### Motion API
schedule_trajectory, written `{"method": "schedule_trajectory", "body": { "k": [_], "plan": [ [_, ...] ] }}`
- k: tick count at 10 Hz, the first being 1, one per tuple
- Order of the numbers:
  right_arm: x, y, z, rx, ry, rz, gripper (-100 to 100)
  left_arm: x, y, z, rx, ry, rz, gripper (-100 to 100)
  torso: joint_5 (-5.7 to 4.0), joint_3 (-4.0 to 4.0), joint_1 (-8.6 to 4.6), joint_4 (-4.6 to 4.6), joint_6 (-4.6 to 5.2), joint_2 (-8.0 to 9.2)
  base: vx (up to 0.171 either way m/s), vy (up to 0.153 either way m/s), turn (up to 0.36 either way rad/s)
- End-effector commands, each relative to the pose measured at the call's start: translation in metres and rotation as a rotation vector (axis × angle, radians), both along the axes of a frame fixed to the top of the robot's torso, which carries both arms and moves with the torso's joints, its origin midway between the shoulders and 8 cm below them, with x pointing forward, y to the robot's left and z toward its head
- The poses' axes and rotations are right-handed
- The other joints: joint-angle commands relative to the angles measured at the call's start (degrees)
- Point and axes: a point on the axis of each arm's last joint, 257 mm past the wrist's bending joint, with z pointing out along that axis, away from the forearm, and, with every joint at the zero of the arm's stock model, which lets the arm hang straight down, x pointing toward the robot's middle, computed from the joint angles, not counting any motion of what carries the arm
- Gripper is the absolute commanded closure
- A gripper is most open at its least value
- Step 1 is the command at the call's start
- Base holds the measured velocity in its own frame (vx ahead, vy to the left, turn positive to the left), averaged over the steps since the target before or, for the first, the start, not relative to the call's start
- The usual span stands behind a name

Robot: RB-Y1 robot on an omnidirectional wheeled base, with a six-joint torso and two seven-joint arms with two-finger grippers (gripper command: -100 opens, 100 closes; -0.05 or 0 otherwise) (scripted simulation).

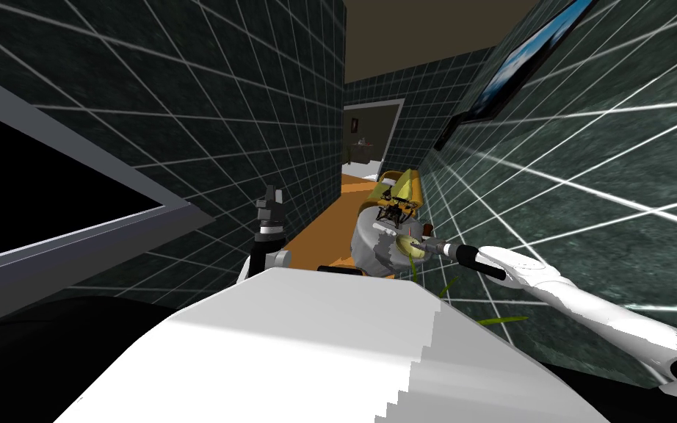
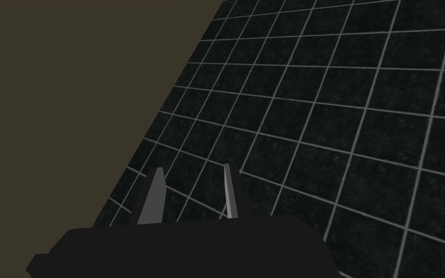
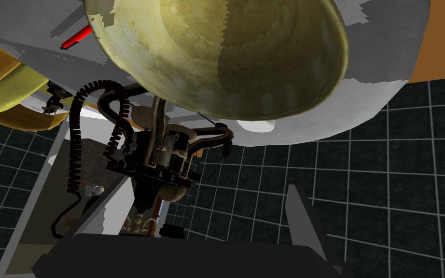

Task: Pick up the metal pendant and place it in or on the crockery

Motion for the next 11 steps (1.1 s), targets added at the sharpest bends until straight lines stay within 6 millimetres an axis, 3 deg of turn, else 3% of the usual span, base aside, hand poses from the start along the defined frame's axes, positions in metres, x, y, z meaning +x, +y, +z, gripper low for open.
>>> {"method": "schedule_trajectory", "body": {
  "k": [1, 3, 4, 5, 8, 11],
  "plan": [
    [0.000, 0.000, 0.000, 0.000, 0.000, 0.000, -100, 0.000, 0.000, 0.000, 0.000, 0.000, 0.000, 0, 0.00, 0.00, 0.00, 0.00, 0.00, 0.00, 0.000, 0.000, 0.000],
    [0.000, 0.000, 0.000, 0.000, 0.000, 0.000, -100, 0.000, 0.000, 0.000, 0.000, 0.000, 0.000, 0, 0.00, -0.01, 0.01, 0.00, 0.00, -0.01, 0.000, 0.000, 0.000],
    [0.000, 0.000, 0.000, 0.000, 0.000, 0.000, 0, 0.000, 0.000, 0.000, 0.000, 0.000, 0.000, 0, 0.00, -0.01, 0.01, 0.00, 0.00, -0.01, 0.000, 0.000, 0.000],
    [0.004, -0.002, 0.013, -0.001, -0.004, 0.007, -100, 0.000, 0.000, 0.000, 0.000, 0.000, 0.000, 0, 0.00, -0.01, 0.01, 0.00, 0.00, -0.01, -0.002, 0.015, -0.055],
    [0.013, -0.005, 0.044, -0.003, -0.010, 0.027, -100, 0.000, 0.000, 0.000, 0.000, 0.000, 0.000, 0, 0.05, 0.00, 0.16, 0.00, 0.00, 0.00, -0.001, 0.035, -0.065],
    [0.017, -0.006, 0.062, -0.005, -0.013, 0.038, -100, 0.000, 0.000, 0.000, 0.000, 0.000, 0.000, 0, 0.04, 0.02, 0.15, 0.01, 0.01, 0.03, -0.006, 0.030, -0.038]
  ]
}}
